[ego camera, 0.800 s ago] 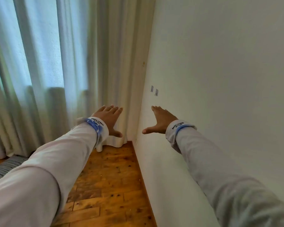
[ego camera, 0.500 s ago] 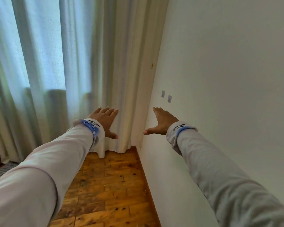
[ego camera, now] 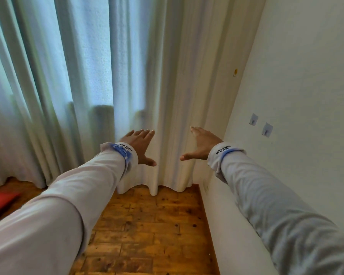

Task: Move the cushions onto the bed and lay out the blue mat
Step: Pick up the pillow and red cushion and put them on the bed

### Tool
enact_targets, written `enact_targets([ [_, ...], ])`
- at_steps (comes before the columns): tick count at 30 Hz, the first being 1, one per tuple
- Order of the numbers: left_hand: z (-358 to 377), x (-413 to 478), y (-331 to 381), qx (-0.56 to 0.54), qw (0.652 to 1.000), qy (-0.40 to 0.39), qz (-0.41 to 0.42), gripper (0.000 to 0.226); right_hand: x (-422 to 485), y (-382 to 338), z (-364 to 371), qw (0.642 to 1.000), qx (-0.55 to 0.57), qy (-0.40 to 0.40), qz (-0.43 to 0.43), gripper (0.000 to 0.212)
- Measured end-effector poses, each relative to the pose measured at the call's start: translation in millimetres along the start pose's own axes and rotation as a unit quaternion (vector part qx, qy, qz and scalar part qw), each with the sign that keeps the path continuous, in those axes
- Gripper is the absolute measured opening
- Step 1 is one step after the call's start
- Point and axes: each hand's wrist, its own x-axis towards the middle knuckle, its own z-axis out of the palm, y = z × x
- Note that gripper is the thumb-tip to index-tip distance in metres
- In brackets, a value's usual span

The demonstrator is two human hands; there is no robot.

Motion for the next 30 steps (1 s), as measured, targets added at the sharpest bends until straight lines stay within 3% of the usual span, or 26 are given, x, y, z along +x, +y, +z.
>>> enact_targets([
  [7, -1.3, 147.7, -42.1, 0.028, 0.998, -0.024, -0.057, 0.115, 171.5, 43.8, -6.6, 0.997, 0.026, 0.006, -0.077, 0.118],
  [12, 20.9, 211.2, -69.5, 0.037, 0.992, -0.028, -0.119, 0.114, 259.9, 58.3, -1.0, 0.993, 0.050, -0.002, -0.106, 0.117],
  [15, 34.2, 218.9, -97.3, 0.013, 0.985, -0.072, -0.158, 0.111, 302.7, 41.0, 6.4, 0.988, 0.050, -0.026, -0.146, 0.118],
  [21, 69.3, 203.7, -192.1, -0.047, 0.954, -0.126, -0.269, 0.101, 386.6, -49.9, 24.1, 0.965, 0.042, -0.042, -0.256, 0.117],
  [30, 151.4, 177.9, -368.8, -0.086, 0.901, -0.142, -0.401, 0.109, 509.0, -247.3, 44.1, 0.899, -0.034, -0.006, -0.436, 0.114],
])
